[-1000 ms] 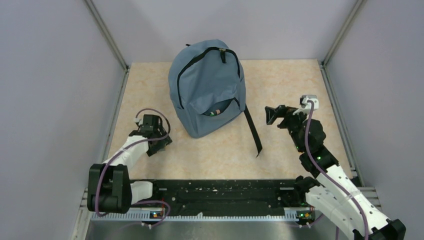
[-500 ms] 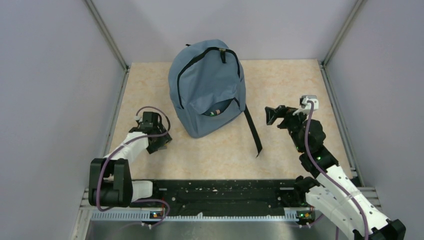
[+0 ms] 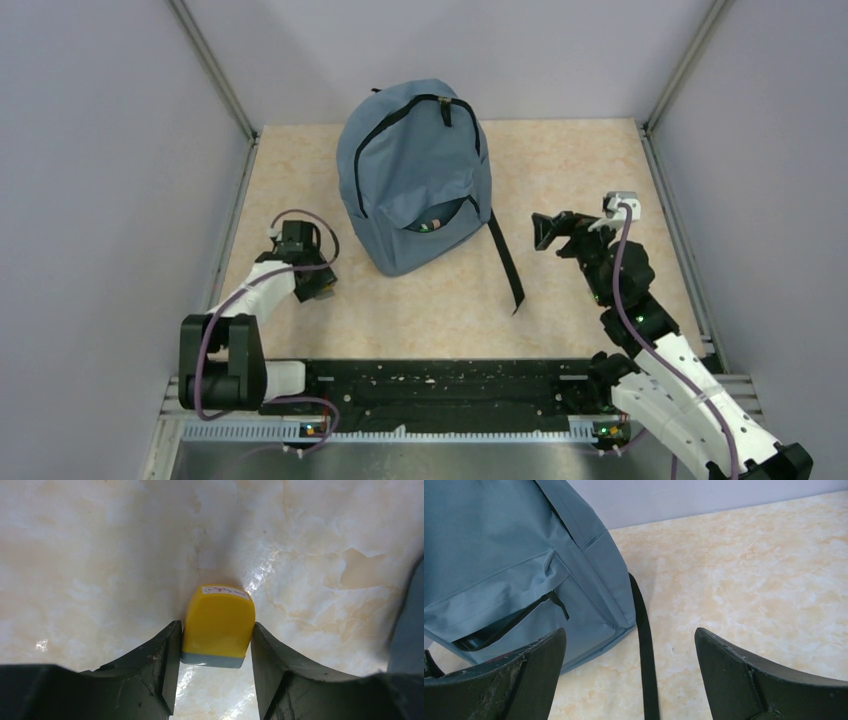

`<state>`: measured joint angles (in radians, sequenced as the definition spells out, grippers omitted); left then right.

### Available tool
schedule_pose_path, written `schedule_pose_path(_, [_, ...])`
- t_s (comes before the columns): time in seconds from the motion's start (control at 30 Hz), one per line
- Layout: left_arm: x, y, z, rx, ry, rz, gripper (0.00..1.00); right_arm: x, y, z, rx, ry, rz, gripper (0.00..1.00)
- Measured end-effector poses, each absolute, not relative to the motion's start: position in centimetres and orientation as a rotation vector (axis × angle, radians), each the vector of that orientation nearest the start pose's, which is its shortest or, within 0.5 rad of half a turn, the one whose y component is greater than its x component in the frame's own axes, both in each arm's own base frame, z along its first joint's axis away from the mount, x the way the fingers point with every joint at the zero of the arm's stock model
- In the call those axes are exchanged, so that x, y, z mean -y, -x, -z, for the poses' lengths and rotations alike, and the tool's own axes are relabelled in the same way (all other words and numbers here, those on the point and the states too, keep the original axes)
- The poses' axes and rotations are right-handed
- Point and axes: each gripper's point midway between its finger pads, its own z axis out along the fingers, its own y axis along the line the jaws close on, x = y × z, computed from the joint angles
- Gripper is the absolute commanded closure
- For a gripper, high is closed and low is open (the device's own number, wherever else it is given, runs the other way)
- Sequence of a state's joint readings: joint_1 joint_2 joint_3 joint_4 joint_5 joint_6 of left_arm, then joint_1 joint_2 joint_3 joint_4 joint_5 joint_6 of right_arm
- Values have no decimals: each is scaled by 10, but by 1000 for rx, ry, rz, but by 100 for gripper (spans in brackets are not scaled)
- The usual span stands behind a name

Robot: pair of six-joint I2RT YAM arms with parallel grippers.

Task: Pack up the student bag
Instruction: Pick up the stationery from the center of the board.

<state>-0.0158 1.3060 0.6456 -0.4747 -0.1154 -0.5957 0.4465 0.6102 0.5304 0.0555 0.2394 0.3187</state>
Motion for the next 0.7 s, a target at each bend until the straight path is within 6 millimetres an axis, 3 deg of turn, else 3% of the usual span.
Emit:
schedule_pose_path(0.13, [9, -258, -44, -2505, 772, 74, 73, -102, -282, -261, -1601, -89, -403, 3])
schedule_pose_path(0.33, [30, -265, -109, -2299, 552, 207, 74, -100, -282, -262, -1595, -99, -396, 4])
schedule_pose_path(0.53, [105, -256, -176, -2140, 103, 369, 74, -97, -283, -255, -1607, -110, -377, 5])
schedule_pose_path(0.7, [149, -258, -221, -1999, -144, 450, 74, -97, -283, -256, -1605, -113, -376, 5])
